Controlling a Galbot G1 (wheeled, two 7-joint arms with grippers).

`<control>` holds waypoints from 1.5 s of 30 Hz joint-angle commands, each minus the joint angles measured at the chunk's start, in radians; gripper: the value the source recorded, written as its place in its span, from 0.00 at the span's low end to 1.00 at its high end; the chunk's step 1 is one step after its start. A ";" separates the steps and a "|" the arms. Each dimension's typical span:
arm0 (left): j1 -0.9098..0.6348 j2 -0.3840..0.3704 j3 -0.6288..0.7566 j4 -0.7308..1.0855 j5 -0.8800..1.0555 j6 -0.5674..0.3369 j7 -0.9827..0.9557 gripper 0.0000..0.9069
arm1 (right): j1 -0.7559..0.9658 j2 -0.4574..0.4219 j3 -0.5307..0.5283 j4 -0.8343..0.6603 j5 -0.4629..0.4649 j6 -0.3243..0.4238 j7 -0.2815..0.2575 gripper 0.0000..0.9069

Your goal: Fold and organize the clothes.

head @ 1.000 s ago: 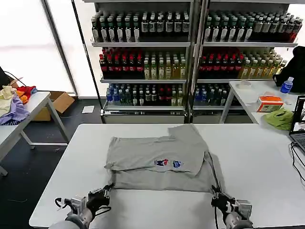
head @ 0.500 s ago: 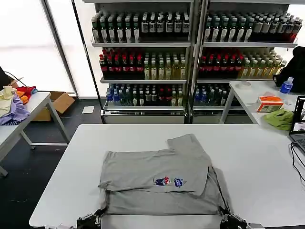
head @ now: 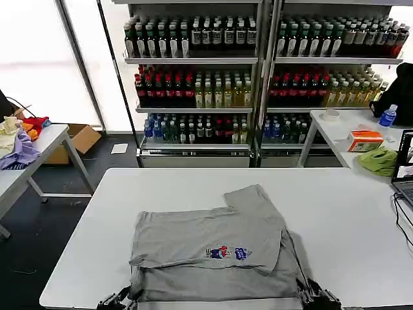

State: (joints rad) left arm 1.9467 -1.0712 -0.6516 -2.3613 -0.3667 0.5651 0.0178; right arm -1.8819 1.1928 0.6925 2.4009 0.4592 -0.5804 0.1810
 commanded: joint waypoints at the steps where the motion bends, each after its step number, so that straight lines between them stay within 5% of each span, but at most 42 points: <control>1: -0.073 0.095 -0.164 -0.008 -0.079 0.012 0.022 1.00 | 0.210 -0.092 0.095 -0.045 0.017 0.000 -0.061 1.00; 7: -0.271 0.206 -0.177 0.162 -0.171 0.010 0.075 1.00 | 0.507 -0.199 0.029 -0.220 0.087 0.001 -0.184 1.00; 10: -0.387 0.247 -0.100 0.263 -0.230 0.002 0.079 1.00 | 0.687 -0.199 -0.034 -0.376 0.098 0.001 -0.275 1.00; 14: -0.566 0.272 0.025 0.404 -0.256 0.003 0.093 1.00 | 0.913 -0.187 -0.159 -0.597 0.090 0.001 -0.319 1.00; 21: -0.772 0.257 0.196 0.555 -0.236 -0.011 0.108 1.00 | 1.082 -0.125 -0.313 -0.839 0.054 0.002 -0.310 1.00; 43: -0.947 0.182 0.365 0.745 -0.227 -0.017 0.100 1.00 | 1.129 -0.017 -0.394 -1.031 0.036 0.002 -0.305 1.00; 44: -0.951 0.180 0.367 0.749 -0.231 -0.017 0.101 1.00 | 1.132 -0.013 -0.398 -1.036 0.034 0.002 -0.304 0.98; 45: -0.959 0.178 0.373 0.751 -0.235 -0.017 0.101 1.00 | 1.137 -0.005 -0.405 -1.036 0.033 0.003 -0.301 0.83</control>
State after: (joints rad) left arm 1.0921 -0.8837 -0.3557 -1.7124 -0.5872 0.5494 0.1156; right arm -0.8088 1.1566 0.3304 1.4721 0.4924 -0.5779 -0.1130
